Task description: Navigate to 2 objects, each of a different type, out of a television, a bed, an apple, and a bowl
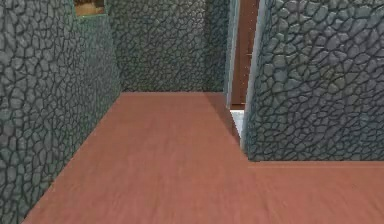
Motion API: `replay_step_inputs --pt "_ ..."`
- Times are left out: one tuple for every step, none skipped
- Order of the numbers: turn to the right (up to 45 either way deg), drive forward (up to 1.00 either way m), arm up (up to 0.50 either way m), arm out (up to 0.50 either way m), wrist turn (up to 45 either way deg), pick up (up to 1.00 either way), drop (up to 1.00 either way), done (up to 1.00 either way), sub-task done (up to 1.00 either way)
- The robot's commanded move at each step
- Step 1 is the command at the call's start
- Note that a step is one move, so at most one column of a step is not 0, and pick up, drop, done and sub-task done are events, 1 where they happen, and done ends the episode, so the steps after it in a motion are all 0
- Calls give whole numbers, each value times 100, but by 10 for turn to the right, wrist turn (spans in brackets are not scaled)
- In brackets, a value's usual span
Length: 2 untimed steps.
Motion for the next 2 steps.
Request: replay_step_inputs --pt "390 0 0 0 0 0 0 0 0" --pt "0 45 0 0 0 0 0 0 0"
